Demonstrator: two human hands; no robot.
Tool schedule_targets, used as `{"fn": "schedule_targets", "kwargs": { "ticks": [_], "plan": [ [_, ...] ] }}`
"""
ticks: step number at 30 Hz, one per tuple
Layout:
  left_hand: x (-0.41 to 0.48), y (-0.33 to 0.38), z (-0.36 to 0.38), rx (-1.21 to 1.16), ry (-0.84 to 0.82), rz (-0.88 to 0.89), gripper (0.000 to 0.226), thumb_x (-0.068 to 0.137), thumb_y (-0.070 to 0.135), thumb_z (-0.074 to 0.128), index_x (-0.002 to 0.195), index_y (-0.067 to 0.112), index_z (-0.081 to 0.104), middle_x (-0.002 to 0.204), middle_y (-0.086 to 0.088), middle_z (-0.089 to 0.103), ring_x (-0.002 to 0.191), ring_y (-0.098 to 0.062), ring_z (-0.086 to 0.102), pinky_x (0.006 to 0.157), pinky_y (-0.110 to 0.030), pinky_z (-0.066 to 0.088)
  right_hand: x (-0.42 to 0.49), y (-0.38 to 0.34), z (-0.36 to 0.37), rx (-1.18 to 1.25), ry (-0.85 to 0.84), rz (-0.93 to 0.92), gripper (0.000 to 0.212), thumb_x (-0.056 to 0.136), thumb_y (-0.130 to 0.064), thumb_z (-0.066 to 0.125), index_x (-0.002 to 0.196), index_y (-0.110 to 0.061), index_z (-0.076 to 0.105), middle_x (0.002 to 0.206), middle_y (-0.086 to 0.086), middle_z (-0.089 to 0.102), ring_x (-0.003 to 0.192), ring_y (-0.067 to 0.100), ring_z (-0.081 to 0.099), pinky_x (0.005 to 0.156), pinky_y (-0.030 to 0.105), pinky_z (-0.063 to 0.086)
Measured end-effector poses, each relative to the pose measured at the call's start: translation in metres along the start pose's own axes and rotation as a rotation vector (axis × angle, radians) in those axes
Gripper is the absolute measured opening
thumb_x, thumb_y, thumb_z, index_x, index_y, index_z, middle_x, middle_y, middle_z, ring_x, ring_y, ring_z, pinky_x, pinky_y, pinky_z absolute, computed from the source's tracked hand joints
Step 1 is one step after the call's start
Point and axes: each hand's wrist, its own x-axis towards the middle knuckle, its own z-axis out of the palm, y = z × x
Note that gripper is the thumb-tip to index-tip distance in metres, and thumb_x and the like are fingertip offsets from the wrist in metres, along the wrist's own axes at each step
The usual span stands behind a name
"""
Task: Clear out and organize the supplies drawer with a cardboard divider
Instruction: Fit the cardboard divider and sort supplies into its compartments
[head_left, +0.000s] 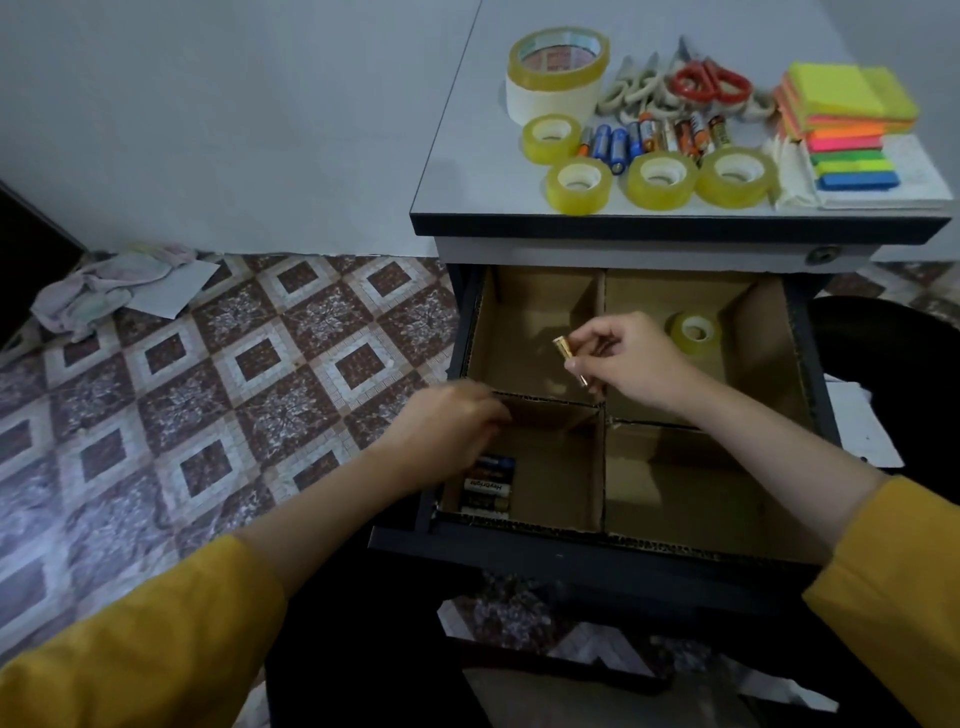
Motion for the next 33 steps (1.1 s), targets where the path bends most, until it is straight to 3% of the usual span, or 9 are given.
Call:
{"fn": "schedule_targets", "kwargs": {
  "ticks": [2,4,7,10,13,18,23,26,33],
  "plan": [
    [-0.009,-0.013,0.004,0.061,0.276,-0.073,0.019,0.078,0.004,0.068,0.098,0.006,0.070,0.092,-0.007,0.068,0.082,-0.022,0.064,0.072,-0.027,0.045,-0.008,-0.003,0.001,-0.073,0.000,-0.054,0.016,0.084,-0.010,0.065,0.098,-0.018,0.066,0.081,-0.005,0.063,0.078,0.010,0.061,0.076,0.025,0.051],
    [-0.010,-0.025,0.011,0.056,0.336,-0.184,0.027,0.081,0.011,0.065,0.106,0.004,0.067,0.102,-0.011,0.066,0.089,-0.027,0.063,0.074,-0.034,0.048,-0.018,-0.011,0.003,-0.145,-0.008,-0.092,0.019,0.085,-0.016,0.066,0.103,-0.022,0.065,0.087,-0.010,0.062,0.081,0.004,0.058,0.072,0.017,0.047],
    [-0.002,-0.036,0.018,0.005,0.262,-0.251,0.041,0.087,0.026,0.051,0.120,0.003,0.060,0.121,-0.014,0.060,0.106,-0.031,0.059,0.084,-0.046,0.052,-0.030,-0.023,0.018,-0.256,-0.104,-0.146,0.024,0.088,-0.021,0.063,0.111,-0.025,0.062,0.097,-0.015,0.056,0.086,0.001,0.053,0.072,0.012,0.043],
    [0.010,-0.040,0.019,-0.035,0.195,-0.270,0.055,0.090,0.039,0.033,0.130,0.005,0.053,0.135,-0.010,0.052,0.119,-0.028,0.052,0.095,-0.043,0.044,-0.035,-0.020,0.046,-0.392,-0.177,-0.211,0.020,0.090,-0.016,0.057,0.109,-0.019,0.064,0.099,-0.005,0.060,0.084,0.005,0.057,0.077,0.020,0.050],
    [0.020,-0.045,0.021,-0.045,0.192,-0.239,0.057,0.092,0.040,0.030,0.131,0.005,0.051,0.136,-0.009,0.052,0.120,-0.027,0.051,0.097,-0.039,0.042,-0.033,-0.008,0.066,-0.574,-0.189,-0.146,0.022,0.092,-0.009,0.050,0.109,-0.013,0.063,0.104,0.006,0.057,0.093,0.022,0.059,0.080,0.031,0.050],
    [0.022,-0.048,0.032,-0.102,0.270,-0.240,0.049,0.095,0.033,0.033,0.130,0.005,0.052,0.132,-0.008,0.054,0.114,-0.026,0.055,0.090,-0.038,0.046,-0.021,-0.002,0.085,-0.752,-0.300,-0.094,0.024,0.092,0.002,0.044,0.107,-0.004,0.061,0.108,0.013,0.056,0.094,0.028,0.058,0.069,0.030,0.042],
    [0.020,-0.048,0.031,-0.112,0.298,-0.244,0.045,0.095,0.028,0.033,0.129,0.006,0.054,0.132,-0.006,0.055,0.109,-0.026,0.057,0.083,-0.034,0.049,-0.010,0.003,0.100,-0.735,-0.328,-0.087,0.027,0.088,0.011,0.043,0.098,-0.001,0.064,0.100,0.014,0.061,0.091,0.028,0.060,0.064,0.025,0.038],
    [0.019,-0.047,0.033,-0.138,0.306,-0.239,0.043,0.095,0.020,0.031,0.129,0.005,0.054,0.132,-0.007,0.055,0.111,-0.026,0.057,0.086,-0.031,0.048,-0.009,0.006,0.100,-0.655,-0.336,-0.049,0.025,0.085,0.013,0.044,0.089,0.002,0.066,0.085,0.012,0.059,0.087,0.028,0.061,0.062,0.023,0.039],
    [0.018,-0.048,0.035,-0.137,0.335,-0.252,0.044,0.094,0.018,0.031,0.129,0.006,0.054,0.133,-0.006,0.055,0.112,-0.024,0.056,0.087,-0.029,0.046,-0.013,0.012,0.099,-0.600,-0.279,-0.022,0.020,0.086,0.006,0.050,0.090,-0.004,0.066,0.090,0.010,0.065,0.083,0.024,0.062,0.066,0.028,0.047]
  ]
}}
